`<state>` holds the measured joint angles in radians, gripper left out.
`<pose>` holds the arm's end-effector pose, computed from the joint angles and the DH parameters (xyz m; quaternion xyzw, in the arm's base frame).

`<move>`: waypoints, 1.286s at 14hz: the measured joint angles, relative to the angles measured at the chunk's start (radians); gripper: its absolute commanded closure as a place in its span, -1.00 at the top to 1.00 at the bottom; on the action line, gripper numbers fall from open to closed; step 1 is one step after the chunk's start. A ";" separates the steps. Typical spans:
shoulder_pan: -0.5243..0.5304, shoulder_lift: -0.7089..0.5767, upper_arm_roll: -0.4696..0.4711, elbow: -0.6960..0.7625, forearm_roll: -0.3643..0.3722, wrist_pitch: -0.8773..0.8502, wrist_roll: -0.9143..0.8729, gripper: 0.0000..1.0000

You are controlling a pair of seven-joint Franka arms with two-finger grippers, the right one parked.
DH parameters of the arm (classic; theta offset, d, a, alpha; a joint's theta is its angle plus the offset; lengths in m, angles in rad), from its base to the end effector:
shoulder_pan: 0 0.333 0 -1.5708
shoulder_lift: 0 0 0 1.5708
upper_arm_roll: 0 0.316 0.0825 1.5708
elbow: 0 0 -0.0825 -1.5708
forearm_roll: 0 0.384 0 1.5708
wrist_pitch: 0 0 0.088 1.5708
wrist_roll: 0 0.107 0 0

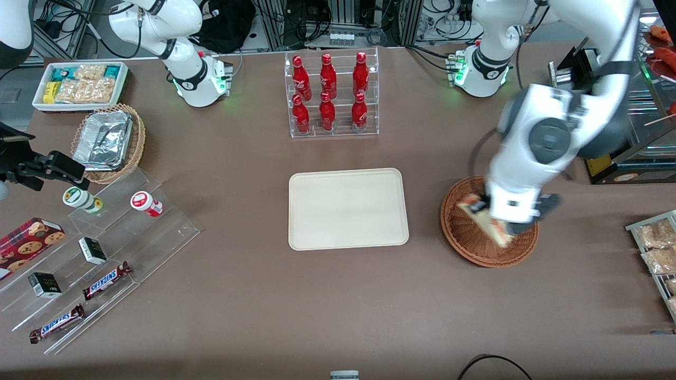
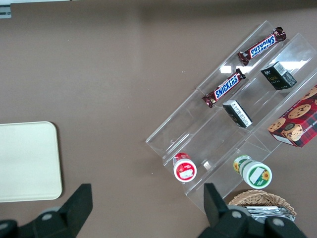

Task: Place sandwich from basket to tray
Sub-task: 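Lift the sandwich and carry it over the cream tray, then lower the sandwich onto the tray and open the left gripper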

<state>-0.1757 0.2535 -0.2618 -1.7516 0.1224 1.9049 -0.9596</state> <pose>0.5684 -0.2443 0.4211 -0.9699 -0.2382 0.0190 0.0476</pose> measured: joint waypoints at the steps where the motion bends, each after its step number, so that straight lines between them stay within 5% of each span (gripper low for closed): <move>1: -0.062 0.025 -0.001 0.010 0.000 0.003 -0.008 -0.80; 8: -0.331 0.234 -0.002 0.102 0.006 0.140 0.009 -0.76; 18: -0.414 0.379 -0.001 0.108 0.014 0.346 0.107 -0.70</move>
<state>-0.5898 0.6326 -0.2628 -1.6432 0.1360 2.2509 -0.8529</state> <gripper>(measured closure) 0.850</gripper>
